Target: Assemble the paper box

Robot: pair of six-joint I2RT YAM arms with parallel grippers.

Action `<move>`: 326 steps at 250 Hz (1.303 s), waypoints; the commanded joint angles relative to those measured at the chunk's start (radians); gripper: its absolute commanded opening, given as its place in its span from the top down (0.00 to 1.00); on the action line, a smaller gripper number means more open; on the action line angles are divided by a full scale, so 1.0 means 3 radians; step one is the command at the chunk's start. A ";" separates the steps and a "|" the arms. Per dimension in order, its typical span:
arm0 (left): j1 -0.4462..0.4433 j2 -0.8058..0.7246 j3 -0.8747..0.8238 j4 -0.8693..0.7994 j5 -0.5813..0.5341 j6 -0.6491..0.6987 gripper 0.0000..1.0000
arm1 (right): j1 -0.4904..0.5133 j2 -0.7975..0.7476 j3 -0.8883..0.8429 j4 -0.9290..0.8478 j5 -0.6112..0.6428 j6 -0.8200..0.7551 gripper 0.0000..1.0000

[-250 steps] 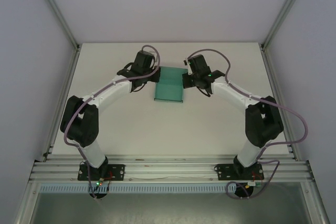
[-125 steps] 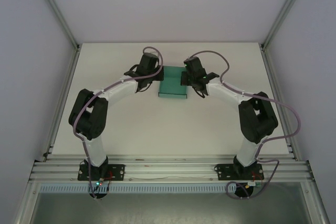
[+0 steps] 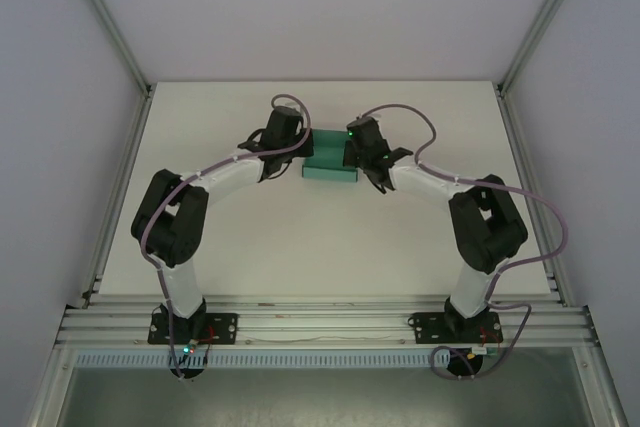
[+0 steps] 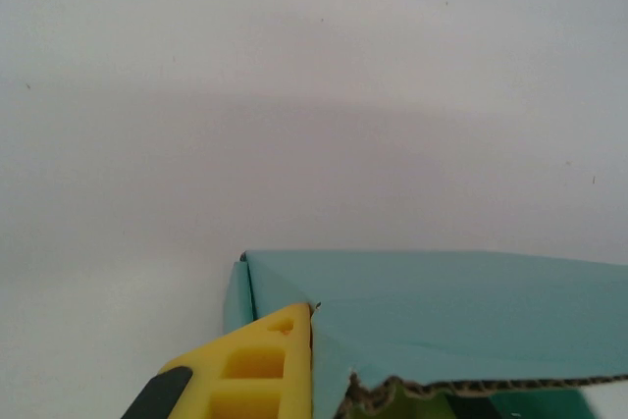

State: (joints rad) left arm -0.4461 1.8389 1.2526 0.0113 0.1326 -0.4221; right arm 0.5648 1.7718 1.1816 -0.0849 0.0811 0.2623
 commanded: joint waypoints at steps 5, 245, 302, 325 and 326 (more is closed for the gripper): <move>-0.0088 -0.0017 -0.0161 -0.0098 0.0217 -0.0114 1.00 | 0.0093 0.0011 -0.0170 0.0142 0.0160 0.0031 1.00; 0.0143 -0.0656 0.0074 -0.0882 -0.0051 -0.0448 0.00 | 0.0274 -0.0114 -0.0819 0.0683 0.0661 -0.0470 0.97; 0.0364 0.0031 0.0597 -0.0856 0.0630 -0.0704 0.00 | 0.0321 -0.0056 -0.0946 0.0934 0.0629 -0.0515 0.96; 0.0369 0.0209 0.0658 -0.0837 0.0785 -0.0715 0.01 | 0.0341 -0.0055 -0.0975 0.0973 0.0646 -0.0522 0.93; 0.0368 0.0207 0.0657 -0.0836 0.0793 -0.0715 0.02 | 0.0342 -0.0056 -0.0971 0.0973 0.0645 -0.0522 0.93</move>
State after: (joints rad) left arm -0.3260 1.8381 1.4216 -0.2050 0.2569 -0.6033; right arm 0.6521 1.7325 0.9257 0.2562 0.2714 0.1268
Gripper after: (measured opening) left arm 0.997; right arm 0.054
